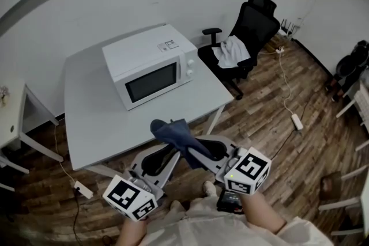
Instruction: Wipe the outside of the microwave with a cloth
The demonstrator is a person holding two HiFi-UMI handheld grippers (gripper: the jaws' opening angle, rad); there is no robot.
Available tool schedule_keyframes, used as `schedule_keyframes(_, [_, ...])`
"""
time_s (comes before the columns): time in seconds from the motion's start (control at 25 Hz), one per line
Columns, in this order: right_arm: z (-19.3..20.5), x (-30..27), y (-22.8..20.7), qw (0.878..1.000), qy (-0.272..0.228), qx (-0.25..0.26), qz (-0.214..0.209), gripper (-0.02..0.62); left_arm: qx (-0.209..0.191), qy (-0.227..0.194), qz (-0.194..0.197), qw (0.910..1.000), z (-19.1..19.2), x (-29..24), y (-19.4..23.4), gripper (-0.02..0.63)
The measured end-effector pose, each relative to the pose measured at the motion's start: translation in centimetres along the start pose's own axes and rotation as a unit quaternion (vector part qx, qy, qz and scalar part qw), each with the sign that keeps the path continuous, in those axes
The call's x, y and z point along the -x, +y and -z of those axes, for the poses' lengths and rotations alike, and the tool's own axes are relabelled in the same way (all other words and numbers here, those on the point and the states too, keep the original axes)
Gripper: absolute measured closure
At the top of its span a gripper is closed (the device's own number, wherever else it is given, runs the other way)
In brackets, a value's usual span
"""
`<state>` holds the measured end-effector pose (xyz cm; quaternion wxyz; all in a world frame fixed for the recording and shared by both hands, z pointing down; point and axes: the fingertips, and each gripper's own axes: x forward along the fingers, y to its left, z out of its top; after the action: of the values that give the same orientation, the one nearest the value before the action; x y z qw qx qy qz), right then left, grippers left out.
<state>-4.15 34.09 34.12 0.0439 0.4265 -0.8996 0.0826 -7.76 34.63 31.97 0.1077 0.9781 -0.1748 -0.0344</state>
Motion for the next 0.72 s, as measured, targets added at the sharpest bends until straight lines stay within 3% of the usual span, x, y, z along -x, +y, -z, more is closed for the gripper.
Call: schedule_keyframes(0.72, [0.5, -3.8, 0.1, 1.000, 0.018, -0.010, -0.007, 0.505, 0.017, 0.003, -0.005, 0.9998, 0.4, 1.5, 3.6, 0.531])
